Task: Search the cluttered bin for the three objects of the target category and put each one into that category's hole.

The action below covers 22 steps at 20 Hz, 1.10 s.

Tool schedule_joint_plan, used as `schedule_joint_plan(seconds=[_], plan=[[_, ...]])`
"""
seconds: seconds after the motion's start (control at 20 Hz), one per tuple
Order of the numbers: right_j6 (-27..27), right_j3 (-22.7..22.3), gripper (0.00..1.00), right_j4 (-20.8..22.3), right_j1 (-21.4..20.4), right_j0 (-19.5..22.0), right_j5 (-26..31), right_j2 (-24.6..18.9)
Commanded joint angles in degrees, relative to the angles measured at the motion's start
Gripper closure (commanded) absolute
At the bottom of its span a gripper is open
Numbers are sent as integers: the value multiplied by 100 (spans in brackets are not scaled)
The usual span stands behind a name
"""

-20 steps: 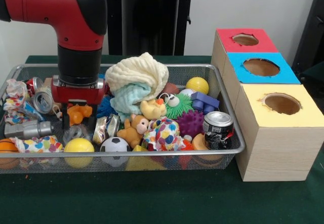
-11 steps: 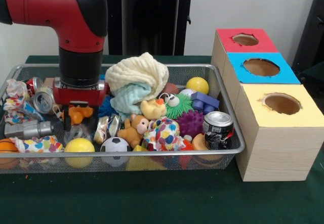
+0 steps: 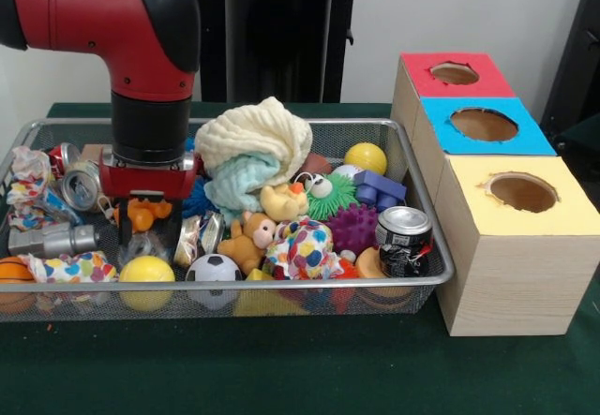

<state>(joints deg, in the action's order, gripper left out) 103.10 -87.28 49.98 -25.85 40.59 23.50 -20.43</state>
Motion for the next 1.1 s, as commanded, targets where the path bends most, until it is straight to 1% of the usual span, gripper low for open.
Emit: schedule_joint_plan(seconds=[0.05,0.15,0.2,0.45,1.1], plan=[[-43,12,100,263,434,-190,-348,36],[36,7,100,260,434,-200,-409,67],[-46,4,100,311,415,-203,-456,45],[-70,24,100,219,387,-243,-358,41],[-51,-42,100,174,352,-248,-345,66]])
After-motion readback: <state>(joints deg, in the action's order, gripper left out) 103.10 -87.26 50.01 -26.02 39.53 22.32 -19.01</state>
